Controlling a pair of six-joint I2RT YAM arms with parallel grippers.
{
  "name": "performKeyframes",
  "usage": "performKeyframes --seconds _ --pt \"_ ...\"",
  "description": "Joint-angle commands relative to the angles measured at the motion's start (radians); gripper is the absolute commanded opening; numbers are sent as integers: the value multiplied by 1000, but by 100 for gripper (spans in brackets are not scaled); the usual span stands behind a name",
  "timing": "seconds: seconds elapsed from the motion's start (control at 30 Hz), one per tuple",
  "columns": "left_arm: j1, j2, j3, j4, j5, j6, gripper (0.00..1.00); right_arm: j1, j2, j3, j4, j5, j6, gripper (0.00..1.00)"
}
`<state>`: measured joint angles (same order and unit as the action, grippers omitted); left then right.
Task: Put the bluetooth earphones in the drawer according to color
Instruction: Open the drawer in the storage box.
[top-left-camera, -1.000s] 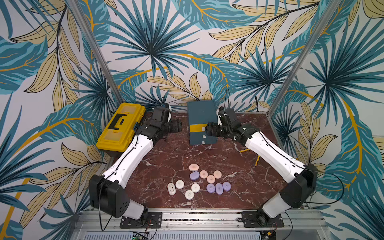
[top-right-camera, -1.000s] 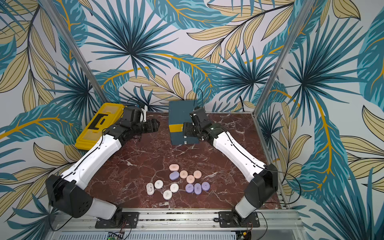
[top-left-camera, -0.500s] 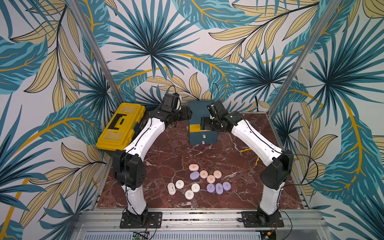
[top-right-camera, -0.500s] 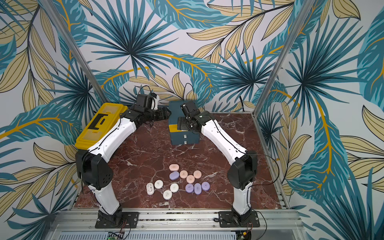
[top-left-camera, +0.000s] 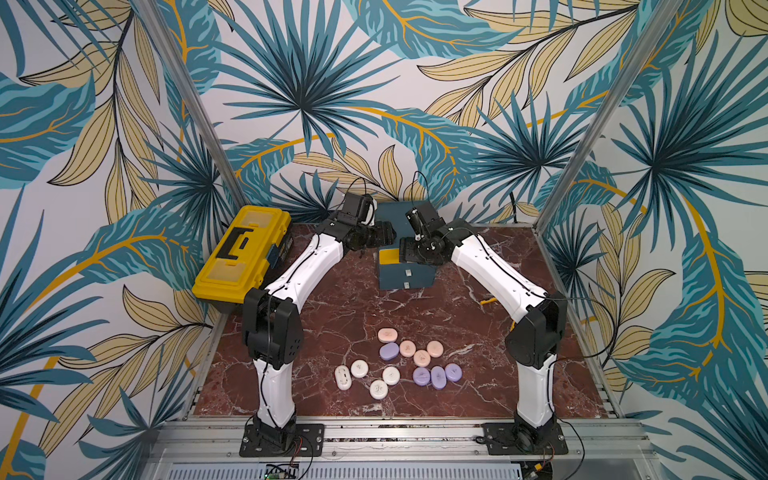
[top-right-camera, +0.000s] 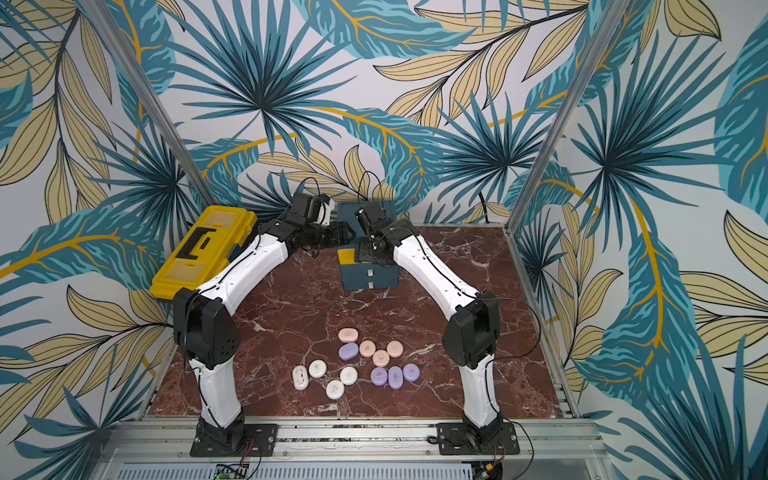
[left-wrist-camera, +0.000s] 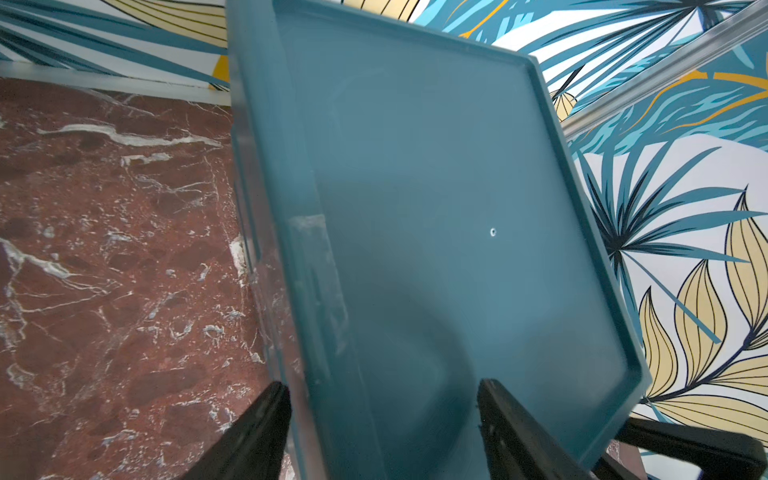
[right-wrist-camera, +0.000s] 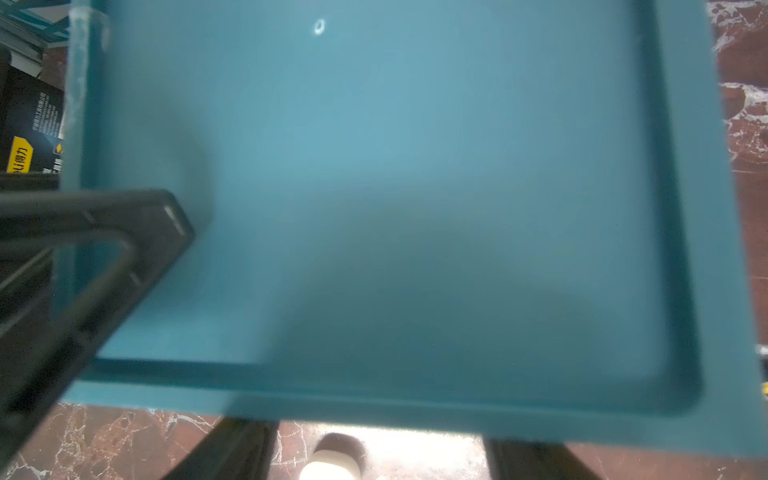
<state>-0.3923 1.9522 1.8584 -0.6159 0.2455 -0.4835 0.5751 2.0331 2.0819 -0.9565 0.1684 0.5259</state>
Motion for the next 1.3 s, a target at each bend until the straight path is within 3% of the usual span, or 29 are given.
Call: performKeyframes --seconds 0.0,0.7,0.97,1.27 --pt "-5 10 59 -9 8 2 76 2 44 51 -30 29 -11 77" --pt "-10 35 58 -8 27 3 75 5 85 102 -37 11 -30 45" --pt "-11 42 58 -12 27 4 75 9 76 89 -39 9 -35 37" --pt "-13 47 59 -15 20 5 75 18 7 -12 -36 16 -34 36"
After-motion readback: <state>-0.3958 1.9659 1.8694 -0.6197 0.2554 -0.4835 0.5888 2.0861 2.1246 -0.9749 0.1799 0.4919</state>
